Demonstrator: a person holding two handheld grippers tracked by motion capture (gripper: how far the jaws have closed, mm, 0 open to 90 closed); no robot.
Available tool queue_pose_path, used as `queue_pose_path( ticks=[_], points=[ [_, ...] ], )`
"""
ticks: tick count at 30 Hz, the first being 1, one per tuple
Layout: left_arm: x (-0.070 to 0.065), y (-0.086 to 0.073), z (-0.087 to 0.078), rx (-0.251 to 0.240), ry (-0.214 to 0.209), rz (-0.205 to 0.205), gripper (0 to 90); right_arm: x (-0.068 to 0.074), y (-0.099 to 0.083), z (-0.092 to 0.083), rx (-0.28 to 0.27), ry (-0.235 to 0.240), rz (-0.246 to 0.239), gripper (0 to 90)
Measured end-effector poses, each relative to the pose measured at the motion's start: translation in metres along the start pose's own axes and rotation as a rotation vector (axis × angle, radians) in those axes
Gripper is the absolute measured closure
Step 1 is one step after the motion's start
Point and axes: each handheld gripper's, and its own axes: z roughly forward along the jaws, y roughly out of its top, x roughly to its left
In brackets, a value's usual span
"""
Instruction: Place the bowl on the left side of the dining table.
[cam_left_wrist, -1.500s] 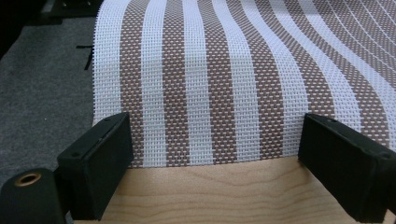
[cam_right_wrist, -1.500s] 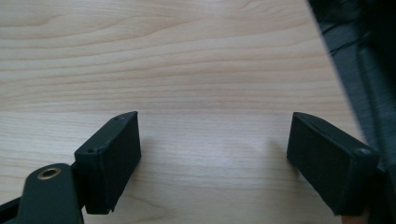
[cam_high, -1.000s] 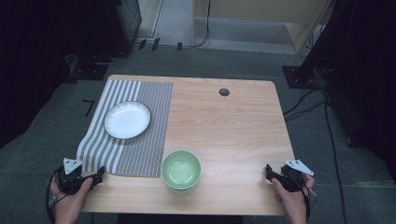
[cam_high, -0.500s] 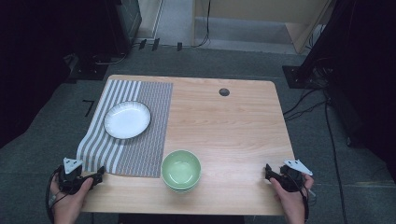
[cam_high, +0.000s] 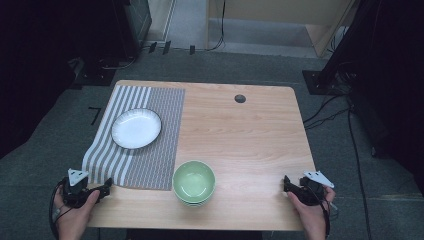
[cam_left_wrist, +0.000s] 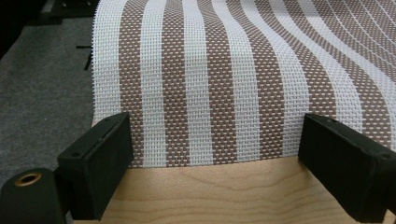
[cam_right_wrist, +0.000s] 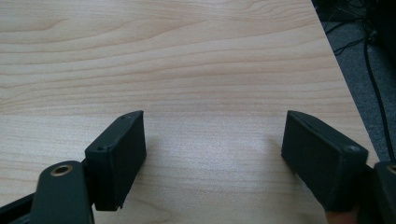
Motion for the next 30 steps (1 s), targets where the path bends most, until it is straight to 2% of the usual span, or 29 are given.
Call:
queue_pose_path(
  ticks=[18, 30],
  points=[
    [0.0, 0.0, 0.0, 0.0, 0.0, 0.0, 9.3, 0.0, 0.0, -0.001, 0.003, 0.006, 0.006, 22.0],
    [0.0, 0.0, 0.0, 0.0, -0.001, 0.0, 9.3, 0.015, 0.013, -0.015, -0.046, 0.032, -0.014, 23.1]
  ],
)
